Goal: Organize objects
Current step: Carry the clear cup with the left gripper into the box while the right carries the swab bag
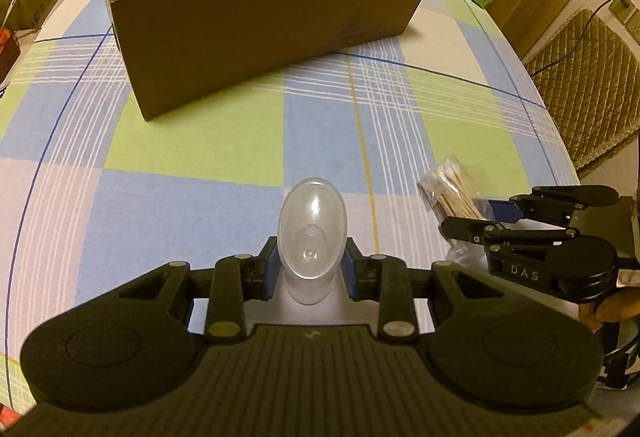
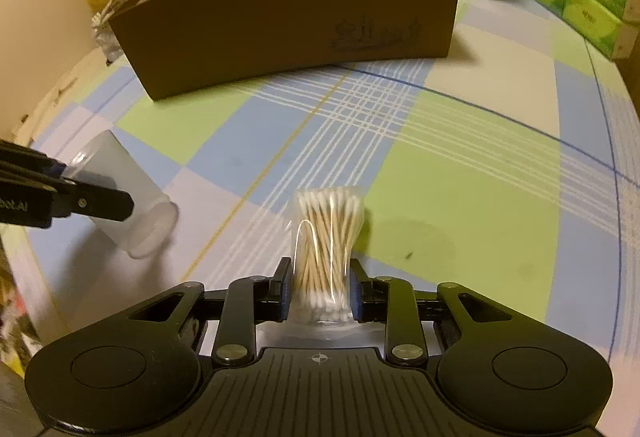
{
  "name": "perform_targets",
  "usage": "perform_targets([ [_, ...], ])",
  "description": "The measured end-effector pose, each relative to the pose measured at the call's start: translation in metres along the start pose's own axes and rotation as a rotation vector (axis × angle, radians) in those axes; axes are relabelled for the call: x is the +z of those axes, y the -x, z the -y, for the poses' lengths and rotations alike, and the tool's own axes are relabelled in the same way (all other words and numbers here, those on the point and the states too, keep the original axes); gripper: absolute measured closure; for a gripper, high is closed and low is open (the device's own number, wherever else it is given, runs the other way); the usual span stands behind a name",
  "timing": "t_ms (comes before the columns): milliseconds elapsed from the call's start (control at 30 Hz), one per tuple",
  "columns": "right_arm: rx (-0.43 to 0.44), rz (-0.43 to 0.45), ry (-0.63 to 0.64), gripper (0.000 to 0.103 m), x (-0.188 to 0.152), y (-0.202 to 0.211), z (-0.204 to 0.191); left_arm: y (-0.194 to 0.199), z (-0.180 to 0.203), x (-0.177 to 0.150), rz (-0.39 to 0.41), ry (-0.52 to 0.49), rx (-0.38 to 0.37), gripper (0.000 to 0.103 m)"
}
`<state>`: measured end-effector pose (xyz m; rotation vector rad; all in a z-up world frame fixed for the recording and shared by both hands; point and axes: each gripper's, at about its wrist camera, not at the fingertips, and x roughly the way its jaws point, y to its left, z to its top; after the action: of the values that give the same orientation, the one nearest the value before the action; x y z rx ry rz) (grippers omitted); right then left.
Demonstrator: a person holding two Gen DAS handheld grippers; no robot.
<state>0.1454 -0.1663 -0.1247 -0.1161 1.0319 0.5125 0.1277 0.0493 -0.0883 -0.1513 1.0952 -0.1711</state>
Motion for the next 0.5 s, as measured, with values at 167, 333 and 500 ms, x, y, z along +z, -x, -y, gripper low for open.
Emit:
perform_targets([
  [167,0.036,0.018,-0.027,0.078,0.008,0.009,-0.003,0.005,-0.002,0.001,0.013,-0.001,-0.007,0.076],
  [333,0.057,0.046,-0.026,0.078,0.019,0.019,-0.008,0.011,-0.004,0.003,0.027,-0.002,-0.013,0.076],
  [500,0.072,0.074,-0.017,0.078,0.03,0.028,-0.013,0.019,-0.004,0.008,0.048,-0.006,-0.022,0.076],
])
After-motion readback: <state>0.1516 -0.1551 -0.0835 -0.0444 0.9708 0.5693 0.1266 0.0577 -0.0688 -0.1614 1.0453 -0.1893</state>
